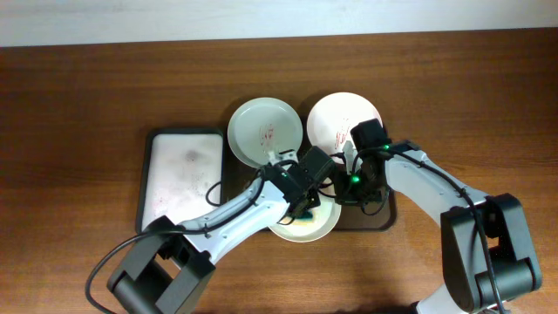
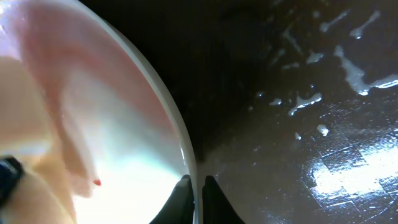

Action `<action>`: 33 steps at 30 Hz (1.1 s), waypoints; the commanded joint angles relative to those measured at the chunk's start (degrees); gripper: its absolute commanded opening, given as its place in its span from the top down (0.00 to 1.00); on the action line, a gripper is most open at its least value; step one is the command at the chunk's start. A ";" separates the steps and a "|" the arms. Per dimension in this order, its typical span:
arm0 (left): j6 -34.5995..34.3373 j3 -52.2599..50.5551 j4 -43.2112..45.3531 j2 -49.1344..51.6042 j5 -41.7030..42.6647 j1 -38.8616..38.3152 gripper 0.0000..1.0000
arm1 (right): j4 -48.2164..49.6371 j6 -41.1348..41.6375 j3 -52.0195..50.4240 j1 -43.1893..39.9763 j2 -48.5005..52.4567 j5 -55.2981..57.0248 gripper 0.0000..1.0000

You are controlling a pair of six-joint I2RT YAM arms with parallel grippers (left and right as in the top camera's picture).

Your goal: Clean dirty plates on tray and stack at the side

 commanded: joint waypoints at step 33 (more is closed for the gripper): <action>12.68 -9.60 -8.35 -18.99 -8.76 12.63 1.00 | 0.90 0.28 -0.52 -0.09 0.52 3.04 0.73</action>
